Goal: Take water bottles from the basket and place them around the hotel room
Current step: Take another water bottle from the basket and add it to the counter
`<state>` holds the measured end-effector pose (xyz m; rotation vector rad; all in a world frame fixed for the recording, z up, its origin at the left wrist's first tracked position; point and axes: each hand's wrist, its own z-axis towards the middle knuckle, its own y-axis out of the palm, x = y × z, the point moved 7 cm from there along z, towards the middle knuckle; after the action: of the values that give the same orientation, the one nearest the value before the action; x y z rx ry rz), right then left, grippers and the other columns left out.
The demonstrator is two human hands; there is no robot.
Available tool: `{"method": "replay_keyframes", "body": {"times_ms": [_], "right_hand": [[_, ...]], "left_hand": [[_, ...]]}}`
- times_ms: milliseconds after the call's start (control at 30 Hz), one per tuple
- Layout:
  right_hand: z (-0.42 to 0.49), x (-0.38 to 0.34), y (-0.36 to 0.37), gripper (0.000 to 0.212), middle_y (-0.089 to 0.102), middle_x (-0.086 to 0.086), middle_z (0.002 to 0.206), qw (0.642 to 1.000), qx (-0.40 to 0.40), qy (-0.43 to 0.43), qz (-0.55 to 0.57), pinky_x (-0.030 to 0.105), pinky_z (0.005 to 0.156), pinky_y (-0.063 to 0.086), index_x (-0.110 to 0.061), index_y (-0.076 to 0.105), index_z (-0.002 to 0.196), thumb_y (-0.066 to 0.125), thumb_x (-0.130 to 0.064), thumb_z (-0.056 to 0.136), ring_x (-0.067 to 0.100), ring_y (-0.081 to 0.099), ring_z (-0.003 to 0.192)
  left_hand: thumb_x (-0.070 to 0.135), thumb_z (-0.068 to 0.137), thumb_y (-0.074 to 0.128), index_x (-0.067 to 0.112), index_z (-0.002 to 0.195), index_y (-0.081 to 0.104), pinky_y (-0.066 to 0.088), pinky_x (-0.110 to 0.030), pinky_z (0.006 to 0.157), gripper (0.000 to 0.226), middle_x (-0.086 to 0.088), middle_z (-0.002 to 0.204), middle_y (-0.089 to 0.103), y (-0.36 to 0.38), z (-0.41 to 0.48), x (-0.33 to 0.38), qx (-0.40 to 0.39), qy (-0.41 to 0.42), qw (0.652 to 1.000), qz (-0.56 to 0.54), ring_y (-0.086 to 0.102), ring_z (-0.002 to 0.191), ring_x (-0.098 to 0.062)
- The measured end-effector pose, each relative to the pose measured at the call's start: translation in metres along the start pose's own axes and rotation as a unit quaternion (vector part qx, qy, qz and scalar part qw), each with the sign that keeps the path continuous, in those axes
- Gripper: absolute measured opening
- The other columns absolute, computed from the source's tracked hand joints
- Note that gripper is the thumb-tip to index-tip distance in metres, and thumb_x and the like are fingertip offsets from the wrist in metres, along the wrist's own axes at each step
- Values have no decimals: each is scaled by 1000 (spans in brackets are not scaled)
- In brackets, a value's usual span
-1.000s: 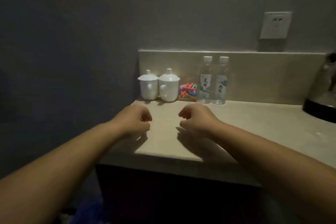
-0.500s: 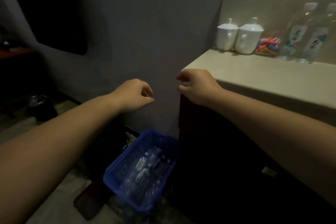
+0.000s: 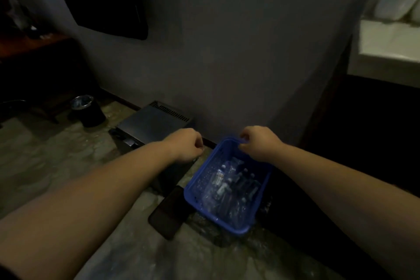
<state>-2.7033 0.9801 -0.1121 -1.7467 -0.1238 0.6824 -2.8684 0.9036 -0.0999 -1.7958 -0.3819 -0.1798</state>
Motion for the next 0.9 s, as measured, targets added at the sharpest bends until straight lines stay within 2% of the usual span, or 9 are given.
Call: {"method": "replay_keyframes", "body": {"times_ms": [167, 267, 433, 633, 767, 900], "right_hand": [[2, 8, 48, 37, 61, 9, 120, 997, -37, 57, 30, 37, 87, 50, -13, 58, 120, 61, -29, 87, 27, 59, 103], [9, 26, 65, 35, 62, 8, 116, 993, -46, 88, 61, 32, 80, 48, -13, 60, 116, 62, -30, 85, 25, 59, 100], [34, 64, 93, 38, 61, 9, 118, 981, -84, 137, 108, 32, 80, 47, -12, 58, 118, 62, -29, 84, 25, 59, 102], [63, 109, 133, 19, 66, 11, 100, 963, -126, 186, 147, 30, 72, 45, -10, 63, 95, 63, -24, 82, 22, 59, 85], [74, 126, 173, 22, 67, 12, 104, 954, -155, 207, 151, 31, 77, 48, -7, 65, 99, 61, -19, 82, 25, 62, 95], [88, 139, 219, 23, 69, 13, 100, 947, -170, 228, 152, 31, 76, 47, -3, 66, 96, 59, -21, 83, 24, 63, 92]], "left_hand": [[27, 87, 59, 12, 110, 65, 50, -35, 91, 28, -7, 115, 65, 31, 18, -38, -51, 3, 999, 0, 60, 105, -22], [27, 87, 60, 12, 112, 65, 49, -34, 91, 30, -8, 117, 65, 55, 42, -38, -74, 13, 997, -14, 60, 105, -23], [28, 85, 61, 14, 107, 65, 50, -31, 81, 27, -8, 110, 66, 86, 90, -32, -98, 16, 994, -42, 61, 97, -21], [27, 84, 59, 14, 102, 67, 51, -36, 87, 23, -8, 107, 67, 129, 135, -49, -137, -13, 989, -47, 61, 97, -22], [24, 84, 57, 13, 96, 68, 52, -34, 86, 21, -9, 104, 69, 175, 154, -74, -193, -40, 979, -49, 63, 96, -22], [23, 84, 56, 12, 97, 70, 51, -32, 87, 22, -10, 105, 69, 223, 177, -101, -245, -43, 967, -46, 63, 99, -23]]}}
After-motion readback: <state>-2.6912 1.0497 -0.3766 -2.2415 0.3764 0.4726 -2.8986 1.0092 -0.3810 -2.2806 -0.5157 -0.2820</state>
